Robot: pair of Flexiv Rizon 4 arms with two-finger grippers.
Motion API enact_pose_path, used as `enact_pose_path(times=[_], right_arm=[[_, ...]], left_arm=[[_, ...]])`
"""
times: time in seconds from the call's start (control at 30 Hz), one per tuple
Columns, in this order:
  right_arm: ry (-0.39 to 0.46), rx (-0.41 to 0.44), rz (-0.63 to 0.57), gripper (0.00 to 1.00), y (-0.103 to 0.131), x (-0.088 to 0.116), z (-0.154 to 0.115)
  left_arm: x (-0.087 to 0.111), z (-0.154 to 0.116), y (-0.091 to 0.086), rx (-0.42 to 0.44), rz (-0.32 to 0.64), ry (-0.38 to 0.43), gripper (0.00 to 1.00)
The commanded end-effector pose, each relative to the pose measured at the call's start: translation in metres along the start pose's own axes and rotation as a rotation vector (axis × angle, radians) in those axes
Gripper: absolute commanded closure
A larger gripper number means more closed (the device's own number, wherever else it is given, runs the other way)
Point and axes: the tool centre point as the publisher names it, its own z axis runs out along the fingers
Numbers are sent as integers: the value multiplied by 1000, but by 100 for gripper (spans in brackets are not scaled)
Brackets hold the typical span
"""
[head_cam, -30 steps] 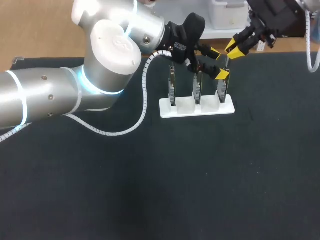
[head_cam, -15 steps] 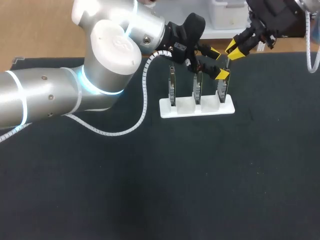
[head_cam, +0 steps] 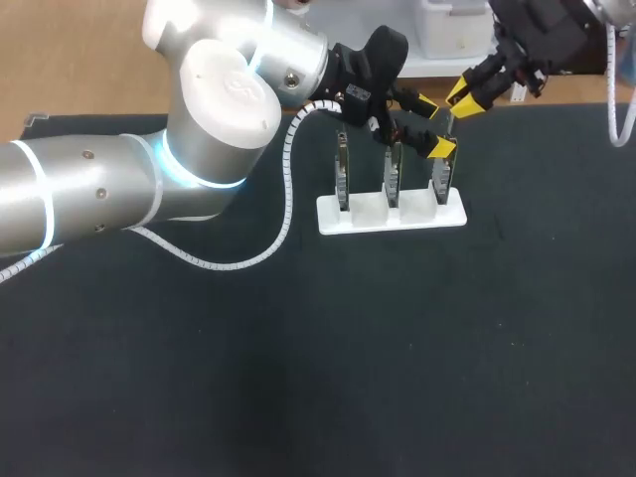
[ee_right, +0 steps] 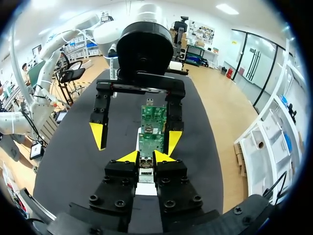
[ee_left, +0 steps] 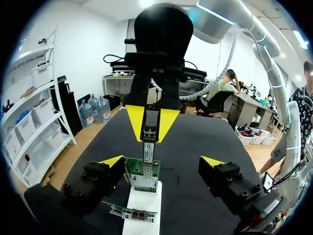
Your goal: Pick up the optical module with the left hand, and insert it into the network port with the right hand.
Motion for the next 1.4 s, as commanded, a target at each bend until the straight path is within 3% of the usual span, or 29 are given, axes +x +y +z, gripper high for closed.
enact_pose_path(times=[0.03, 1.4], right_arm=[[2, 5, 2, 100, -1, 0, 1], [-5, 29, 30, 100, 8, -1, -3]], left_arm=[[-1, 0, 1, 1, 0, 3, 0], [-1, 0, 1, 1, 0, 3, 0]])
